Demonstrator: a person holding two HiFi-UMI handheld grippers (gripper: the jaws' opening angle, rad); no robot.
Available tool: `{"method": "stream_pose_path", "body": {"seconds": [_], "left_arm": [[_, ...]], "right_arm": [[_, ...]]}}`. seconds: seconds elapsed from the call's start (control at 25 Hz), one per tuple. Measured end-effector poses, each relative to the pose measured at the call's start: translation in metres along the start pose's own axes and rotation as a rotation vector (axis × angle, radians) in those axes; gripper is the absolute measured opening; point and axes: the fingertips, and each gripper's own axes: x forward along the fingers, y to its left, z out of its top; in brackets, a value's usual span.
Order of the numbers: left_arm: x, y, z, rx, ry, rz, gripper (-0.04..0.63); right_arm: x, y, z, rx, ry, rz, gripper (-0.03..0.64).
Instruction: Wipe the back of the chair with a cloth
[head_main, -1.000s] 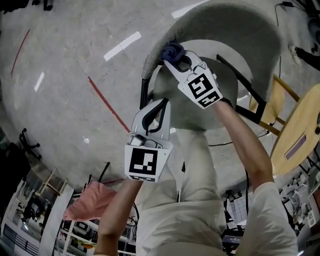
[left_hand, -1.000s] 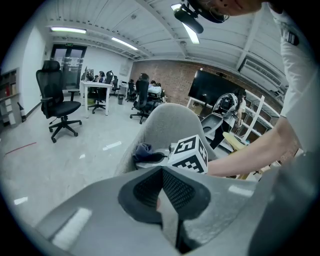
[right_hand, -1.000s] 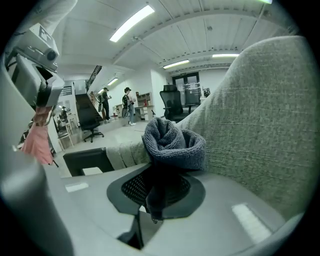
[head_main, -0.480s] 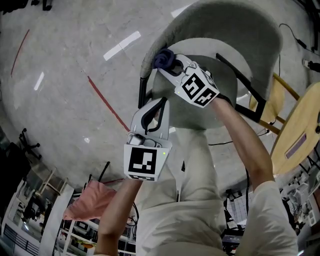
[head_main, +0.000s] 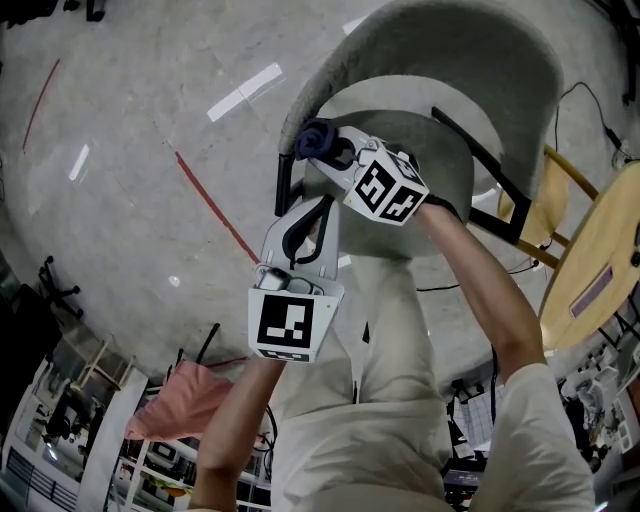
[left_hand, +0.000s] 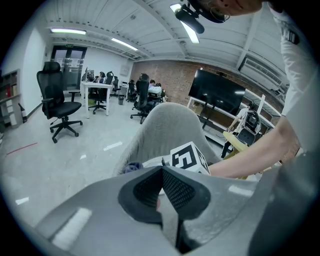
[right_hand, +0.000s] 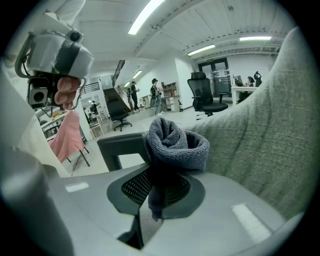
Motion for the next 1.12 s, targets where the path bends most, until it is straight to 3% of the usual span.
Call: {"method": "stream_pose_path", "body": {"seconds": [0.12, 0.2, 0.52, 0.88, 1.12], "left_arm": [[-0.001, -0.002, -0.001, 0.002, 0.001, -0.001, 0.001], [-0.001, -0.003, -0.001, 0.003, -0.001, -0.002, 0.001], [-0.008, 0.001, 0.001, 0.016, -0.006, -0.003, 0.001], [-0.005, -0.014, 0.003, 0.044, 0.002, -0.045, 0.001], [0.002, -0.027, -0.001, 0.07, 0.02, -0.076, 0.001]], "right_arm": [[0.007, 0.026, -0.002, -0.019, 0.012, 0.045, 0.063], [0.009, 0.034, -0.002, 0.021, -0.001, 0.04, 0.063], [-0.021, 0.02, -0.001, 0.182, -0.077, -0.107, 0.061], [-0.099, -0.028, -0.023, 0.41, -0.196, -0.434, 0.061], [-0.155, -0.053, -0.072, 0.584, -0.203, -0.737, 0.061]]}}
